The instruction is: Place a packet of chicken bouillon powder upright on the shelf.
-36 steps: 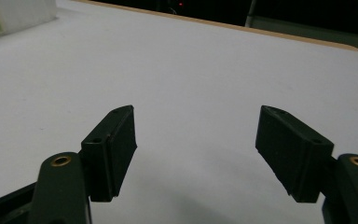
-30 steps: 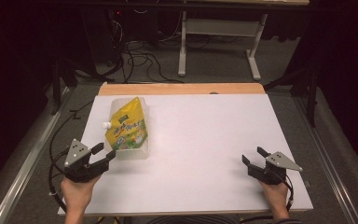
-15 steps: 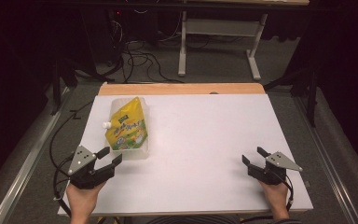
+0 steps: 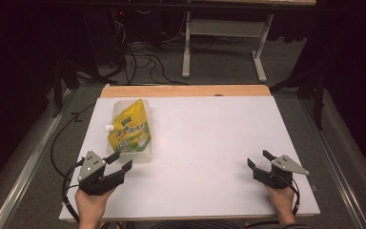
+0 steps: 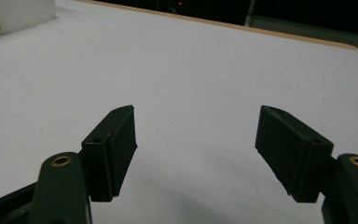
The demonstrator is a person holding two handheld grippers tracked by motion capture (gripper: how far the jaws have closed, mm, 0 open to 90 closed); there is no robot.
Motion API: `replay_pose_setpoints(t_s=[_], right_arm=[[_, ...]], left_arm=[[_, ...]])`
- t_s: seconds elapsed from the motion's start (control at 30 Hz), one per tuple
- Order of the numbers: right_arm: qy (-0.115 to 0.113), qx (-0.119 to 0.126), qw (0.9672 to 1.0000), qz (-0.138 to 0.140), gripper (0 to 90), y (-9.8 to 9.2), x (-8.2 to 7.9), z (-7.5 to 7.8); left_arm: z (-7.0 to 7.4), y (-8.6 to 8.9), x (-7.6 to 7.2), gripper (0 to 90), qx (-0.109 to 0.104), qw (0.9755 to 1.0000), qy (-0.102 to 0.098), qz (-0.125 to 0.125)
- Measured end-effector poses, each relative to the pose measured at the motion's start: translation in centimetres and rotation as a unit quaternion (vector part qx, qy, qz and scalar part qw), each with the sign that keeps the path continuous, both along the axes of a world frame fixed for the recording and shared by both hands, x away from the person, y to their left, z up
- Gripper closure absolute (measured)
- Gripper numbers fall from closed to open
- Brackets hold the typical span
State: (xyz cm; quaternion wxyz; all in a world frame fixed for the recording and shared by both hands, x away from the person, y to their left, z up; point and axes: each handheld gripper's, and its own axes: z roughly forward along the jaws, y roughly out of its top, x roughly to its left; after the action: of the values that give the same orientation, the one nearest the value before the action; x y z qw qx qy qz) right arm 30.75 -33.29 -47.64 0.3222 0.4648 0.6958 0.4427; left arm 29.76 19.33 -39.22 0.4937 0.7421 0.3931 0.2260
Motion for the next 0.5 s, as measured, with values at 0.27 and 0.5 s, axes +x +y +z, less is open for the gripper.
replay_pose_setpoints(t_s=[0.27,0.5], right_arm=[[0.002,-0.001,1.0,0.001,29.8,0.0,0.1,0.0],[0.003,0.0,1.0,0.0,29.8,0.0,0.0,0.0]], left_arm=[[-0.3,-0.8,0.1,45.1,-0.001,0.9999,-0.002,-0.01],[-0.6,-1.4,0.3,44.7,-0.006,0.9998,0.002,-0.017]])
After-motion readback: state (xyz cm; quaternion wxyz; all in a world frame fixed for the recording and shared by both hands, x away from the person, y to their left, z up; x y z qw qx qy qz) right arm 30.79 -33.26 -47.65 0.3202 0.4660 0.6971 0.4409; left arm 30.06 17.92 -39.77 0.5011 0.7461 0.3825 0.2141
